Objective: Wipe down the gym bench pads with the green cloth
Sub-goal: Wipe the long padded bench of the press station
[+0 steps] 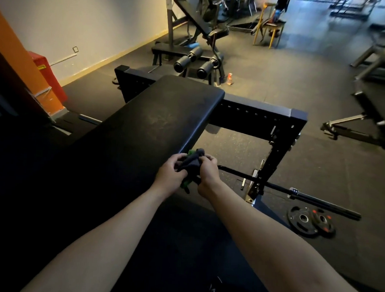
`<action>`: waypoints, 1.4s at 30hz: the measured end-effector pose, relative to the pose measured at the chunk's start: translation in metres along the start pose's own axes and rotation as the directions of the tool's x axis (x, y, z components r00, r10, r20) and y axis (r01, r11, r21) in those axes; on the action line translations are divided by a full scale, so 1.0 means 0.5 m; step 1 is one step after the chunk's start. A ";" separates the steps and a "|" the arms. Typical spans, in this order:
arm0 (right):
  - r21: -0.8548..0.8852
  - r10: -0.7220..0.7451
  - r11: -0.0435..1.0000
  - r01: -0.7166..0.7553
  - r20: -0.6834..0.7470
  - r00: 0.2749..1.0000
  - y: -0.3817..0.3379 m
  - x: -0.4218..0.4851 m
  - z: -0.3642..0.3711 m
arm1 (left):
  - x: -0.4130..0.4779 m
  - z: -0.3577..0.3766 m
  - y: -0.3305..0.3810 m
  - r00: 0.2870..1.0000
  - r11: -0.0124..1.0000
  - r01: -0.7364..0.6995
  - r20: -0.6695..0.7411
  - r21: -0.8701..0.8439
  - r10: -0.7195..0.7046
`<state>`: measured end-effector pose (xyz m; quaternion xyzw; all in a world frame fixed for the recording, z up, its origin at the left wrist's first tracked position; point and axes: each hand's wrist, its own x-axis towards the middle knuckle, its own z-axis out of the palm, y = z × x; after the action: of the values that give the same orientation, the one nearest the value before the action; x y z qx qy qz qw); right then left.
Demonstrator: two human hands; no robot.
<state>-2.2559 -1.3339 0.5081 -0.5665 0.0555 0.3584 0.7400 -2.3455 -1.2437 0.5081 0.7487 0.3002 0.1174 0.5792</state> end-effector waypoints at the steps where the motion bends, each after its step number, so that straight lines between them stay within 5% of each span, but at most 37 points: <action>1: -0.030 -0.009 1.000 0.009 0.011 1.000 -0.003 0.002 -0.001 | 0.006 0.003 0.001 0.999 1.000 -0.025 -0.045 0.012 0.026; 6: -0.274 -0.154 0.949 0.156 0.030 0.988 -0.014 0.051 -0.010 | 0.060 0.016 0.020 0.997 0.997 0.005 -0.078 -0.081 -0.011; 11: -0.190 -0.175 0.953 0.237 0.297 0.939 -0.037 0.106 -0.020 | 0.128 0.038 0.052 0.990 0.992 -0.003 -0.143 -0.124 -0.015; 14: -0.200 -0.153 0.956 0.216 0.291 0.944 -0.057 0.165 -0.026 | 0.175 0.044 0.069 0.991 0.996 -0.007 -0.135 -0.086 -0.005; 16: -0.233 -0.170 0.945 0.231 0.254 0.952 -0.074 0.208 -0.023 | 0.208 0.045 0.069 0.978 0.981 -0.047 -0.192 0.189 0.083; 18: -0.252 -0.192 0.937 0.242 0.207 0.959 -0.095 0.250 -0.011 | 0.239 0.042 0.055 0.957 0.815 0.026 -0.249 0.579 0.146; 20: -0.280 -0.229 0.922 0.269 0.168 0.959 -0.116 0.288 0.009 | 0.250 0.040 0.033 0.966 0.688 0.174 -0.258 0.705 0.021; 23: -0.509 -0.351 0.763 0.399 0.192 0.916 -0.118 0.323 0.050 | 0.251 0.044 -0.002 0.969 0.601 0.199 -0.249 0.774 0.000; 26: -0.693 -0.387 0.491 0.529 0.370 0.844 -0.092 0.318 0.074 | 0.254 0.045 -0.005 0.963 0.602 0.198 -0.269 0.773 0.029; 32: -0.639 -0.346 0.172 0.749 0.673 0.654 -0.082 0.303 0.046 | 0.255 0.047 -0.016 0.941 0.643 0.234 -0.335 0.730 0.039; 37: -0.590 -0.331 -0.131 0.797 0.784 0.526 -0.091 0.341 0.030 | 0.260 0.054 -0.010 0.933 0.635 0.254 -0.358 0.729 0.038; 39: -0.620 -0.383 -0.164 0.767 0.757 0.530 -0.110 0.373 0.027 | 0.262 0.057 -0.008 0.937 0.612 0.275 -0.349 0.742 0.001; 42: -0.759 -0.444 -0.081 0.646 0.608 0.658 -0.153 0.439 0.014 | 0.265 0.059 -0.008 0.932 0.588 0.318 -0.358 0.743 -0.052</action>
<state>-2.0512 -1.2328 0.4646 -0.8281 -0.4731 0.0222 0.2998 -2.2260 -1.1891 0.4727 0.8638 0.4819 0.0223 0.1455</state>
